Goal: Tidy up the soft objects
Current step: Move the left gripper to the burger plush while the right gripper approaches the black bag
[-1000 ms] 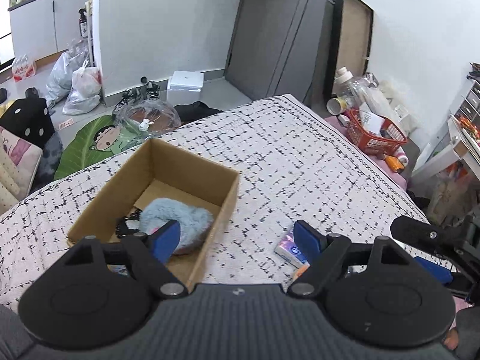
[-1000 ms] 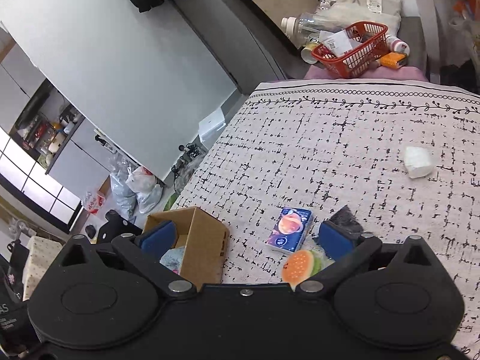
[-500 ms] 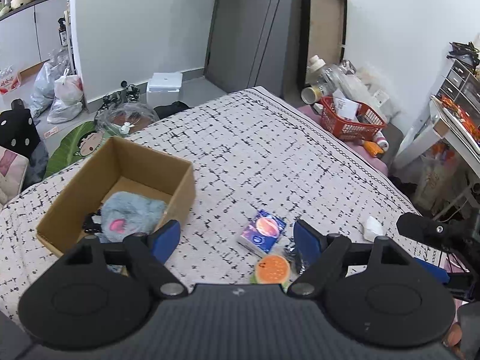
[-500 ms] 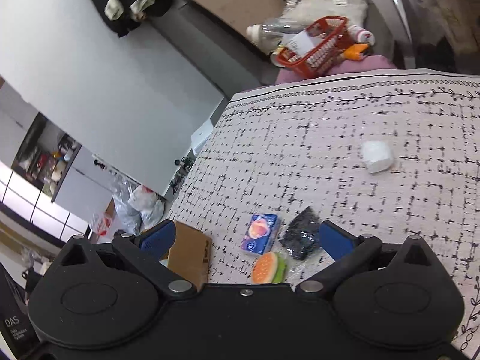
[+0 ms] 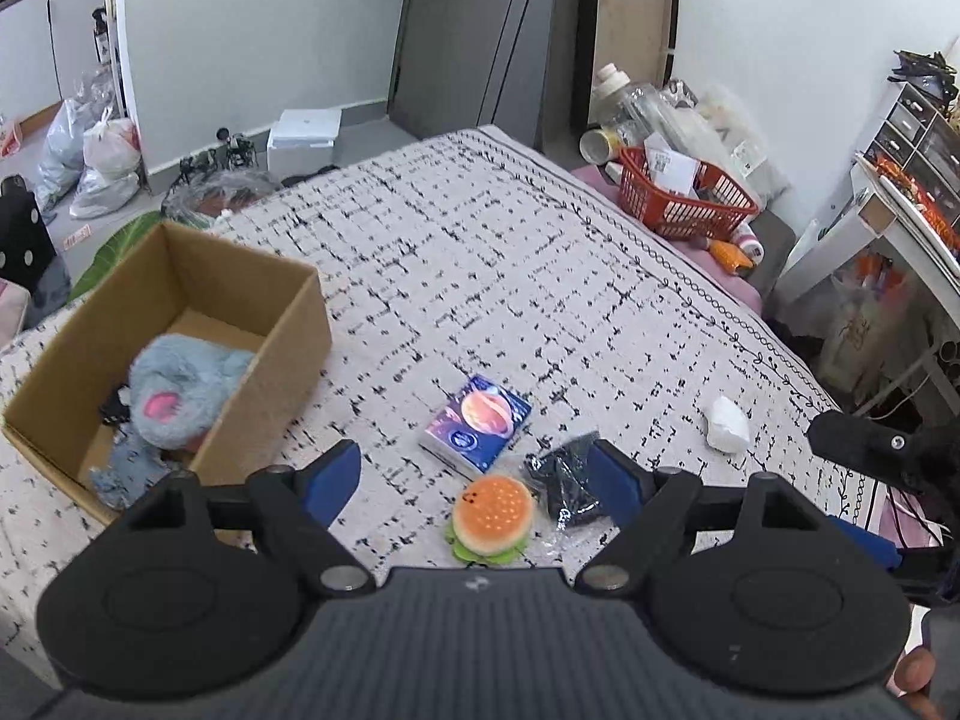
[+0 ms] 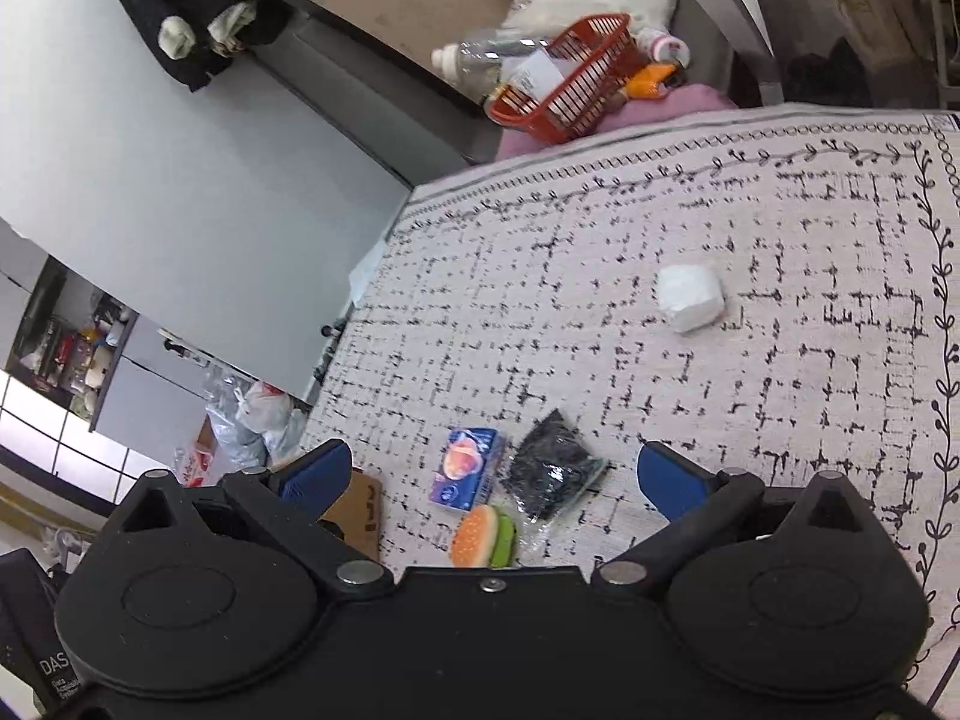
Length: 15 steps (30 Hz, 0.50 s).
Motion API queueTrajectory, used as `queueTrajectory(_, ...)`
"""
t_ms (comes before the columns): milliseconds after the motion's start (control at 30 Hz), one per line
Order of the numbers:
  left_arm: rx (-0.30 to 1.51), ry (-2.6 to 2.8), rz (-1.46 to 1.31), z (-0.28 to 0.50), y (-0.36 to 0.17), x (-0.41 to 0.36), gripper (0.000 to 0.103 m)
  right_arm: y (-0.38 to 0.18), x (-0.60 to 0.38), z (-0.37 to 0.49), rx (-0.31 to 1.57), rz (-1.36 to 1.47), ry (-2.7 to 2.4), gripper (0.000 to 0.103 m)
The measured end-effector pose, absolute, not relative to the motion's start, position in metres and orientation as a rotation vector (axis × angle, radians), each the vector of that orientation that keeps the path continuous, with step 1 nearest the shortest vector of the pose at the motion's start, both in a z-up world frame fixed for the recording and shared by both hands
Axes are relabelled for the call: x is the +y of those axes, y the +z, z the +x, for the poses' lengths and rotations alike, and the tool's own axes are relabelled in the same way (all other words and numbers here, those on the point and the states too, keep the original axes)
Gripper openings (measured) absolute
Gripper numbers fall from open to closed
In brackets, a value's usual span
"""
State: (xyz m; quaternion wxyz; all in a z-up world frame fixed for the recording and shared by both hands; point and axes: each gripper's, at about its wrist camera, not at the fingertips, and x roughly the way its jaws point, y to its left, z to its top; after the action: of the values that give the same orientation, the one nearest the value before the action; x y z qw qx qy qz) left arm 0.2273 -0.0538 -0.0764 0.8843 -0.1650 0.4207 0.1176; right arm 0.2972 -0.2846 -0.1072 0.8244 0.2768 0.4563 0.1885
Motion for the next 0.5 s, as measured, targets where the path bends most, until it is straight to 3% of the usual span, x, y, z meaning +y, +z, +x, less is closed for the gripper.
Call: queueTrajectory(500, 0.987, 0.250, -0.435, 0.251, -0.139, -0.055, 0.081, -0.145, -0.266, 0.320, 1.108, 0.650, 0.359, 0.103)
